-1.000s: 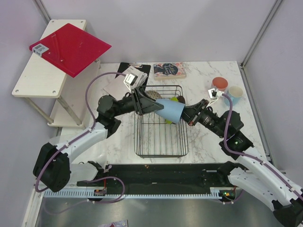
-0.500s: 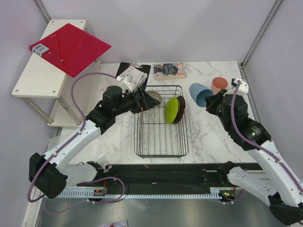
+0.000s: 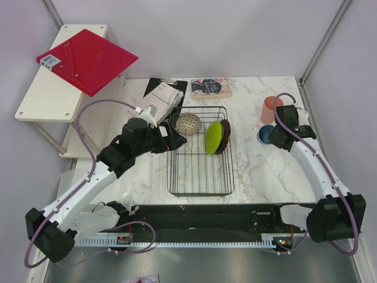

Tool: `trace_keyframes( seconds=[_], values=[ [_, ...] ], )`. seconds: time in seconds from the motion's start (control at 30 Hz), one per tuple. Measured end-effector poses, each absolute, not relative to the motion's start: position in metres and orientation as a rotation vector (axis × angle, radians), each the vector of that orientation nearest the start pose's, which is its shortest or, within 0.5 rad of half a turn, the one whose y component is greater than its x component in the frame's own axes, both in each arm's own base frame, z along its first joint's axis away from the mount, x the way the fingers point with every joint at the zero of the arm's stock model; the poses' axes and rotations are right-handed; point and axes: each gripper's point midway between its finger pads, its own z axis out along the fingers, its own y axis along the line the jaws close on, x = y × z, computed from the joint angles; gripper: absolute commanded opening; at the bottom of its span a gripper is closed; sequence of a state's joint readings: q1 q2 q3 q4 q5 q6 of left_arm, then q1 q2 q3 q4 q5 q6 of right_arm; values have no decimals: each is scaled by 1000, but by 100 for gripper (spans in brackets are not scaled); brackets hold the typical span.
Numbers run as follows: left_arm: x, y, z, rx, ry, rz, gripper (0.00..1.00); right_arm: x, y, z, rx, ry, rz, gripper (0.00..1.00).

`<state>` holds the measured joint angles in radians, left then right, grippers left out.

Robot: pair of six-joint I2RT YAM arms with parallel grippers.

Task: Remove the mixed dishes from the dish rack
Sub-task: Pick up the cup from the dish rack, then place the cup at the center of the board.

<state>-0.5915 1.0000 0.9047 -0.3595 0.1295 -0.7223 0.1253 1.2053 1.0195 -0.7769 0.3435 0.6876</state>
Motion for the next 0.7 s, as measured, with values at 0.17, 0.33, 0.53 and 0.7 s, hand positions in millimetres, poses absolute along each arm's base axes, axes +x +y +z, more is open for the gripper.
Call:
trace_keyframes(
  seconds=[0.17, 0.33, 0.53, 0.7],
  values=[
    [244, -223, 222, -54, 2204, -906, 99, 300, -17, 137, 905, 2335, -117, 0],
    [242, -222, 218, -54, 2217, -898, 99, 301, -28, 111, 972, 2396, -176, 0],
    [243, -222, 217, -55, 2220, -892, 99, 305, -36, 109, 1045, 2354, -188, 0],
    [244, -222, 214, -57, 2228, -885, 99, 314, -42, 107, 1089, 2311, -183, 0]
  ],
)
